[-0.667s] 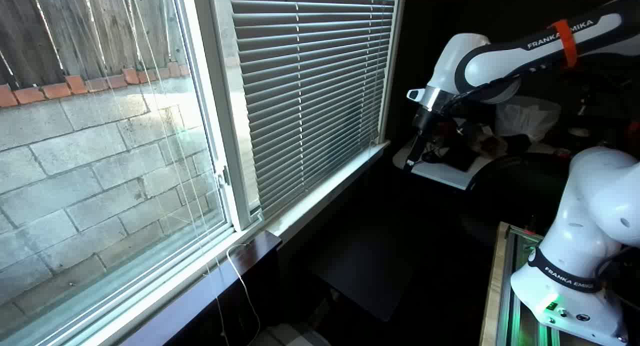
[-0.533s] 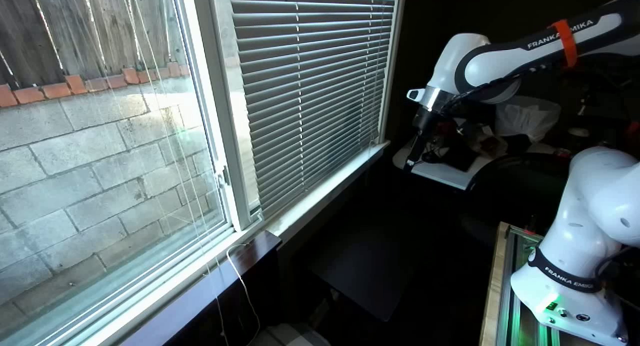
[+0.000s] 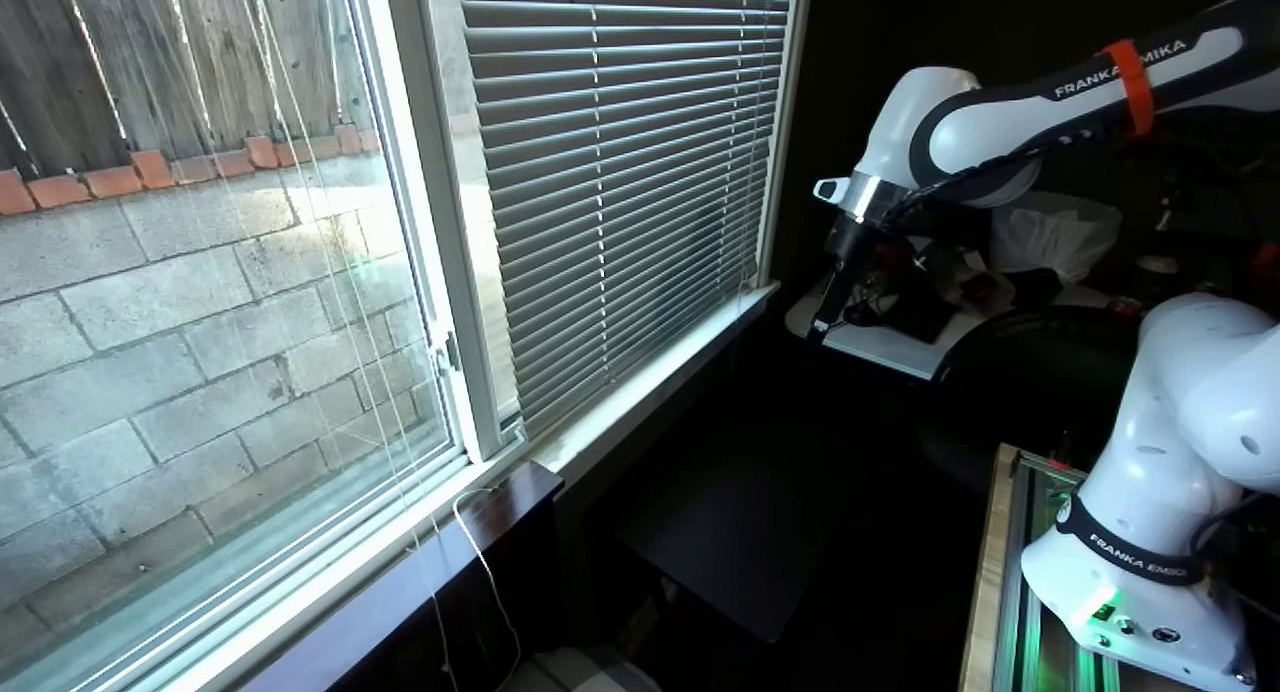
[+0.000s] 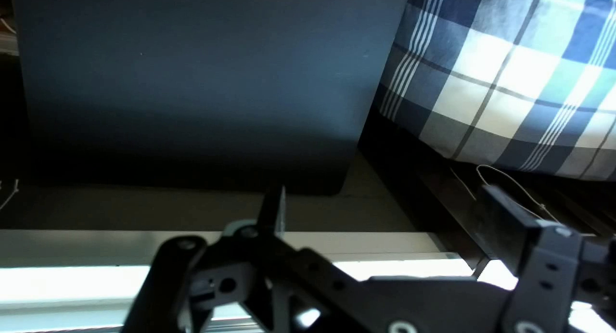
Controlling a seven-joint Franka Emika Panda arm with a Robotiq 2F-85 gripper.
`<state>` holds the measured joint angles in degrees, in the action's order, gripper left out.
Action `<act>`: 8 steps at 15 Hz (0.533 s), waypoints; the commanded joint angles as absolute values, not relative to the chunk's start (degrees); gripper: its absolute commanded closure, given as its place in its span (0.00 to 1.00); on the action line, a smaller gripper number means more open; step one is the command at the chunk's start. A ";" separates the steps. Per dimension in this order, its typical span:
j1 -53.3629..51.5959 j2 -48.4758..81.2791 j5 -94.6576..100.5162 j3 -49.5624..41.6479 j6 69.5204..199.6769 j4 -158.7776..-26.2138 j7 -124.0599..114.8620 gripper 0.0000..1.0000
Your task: Pull the two white string on the left downwards
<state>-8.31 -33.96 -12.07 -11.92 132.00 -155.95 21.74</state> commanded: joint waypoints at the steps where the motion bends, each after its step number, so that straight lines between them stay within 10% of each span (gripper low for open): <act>1: -7.52 -33.87 -12.66 -11.11 131.80 -155.86 22.16 0.00; 8: -14.25 -33.46 -14.13 -6.14 136.35 -150.93 24.44 0.00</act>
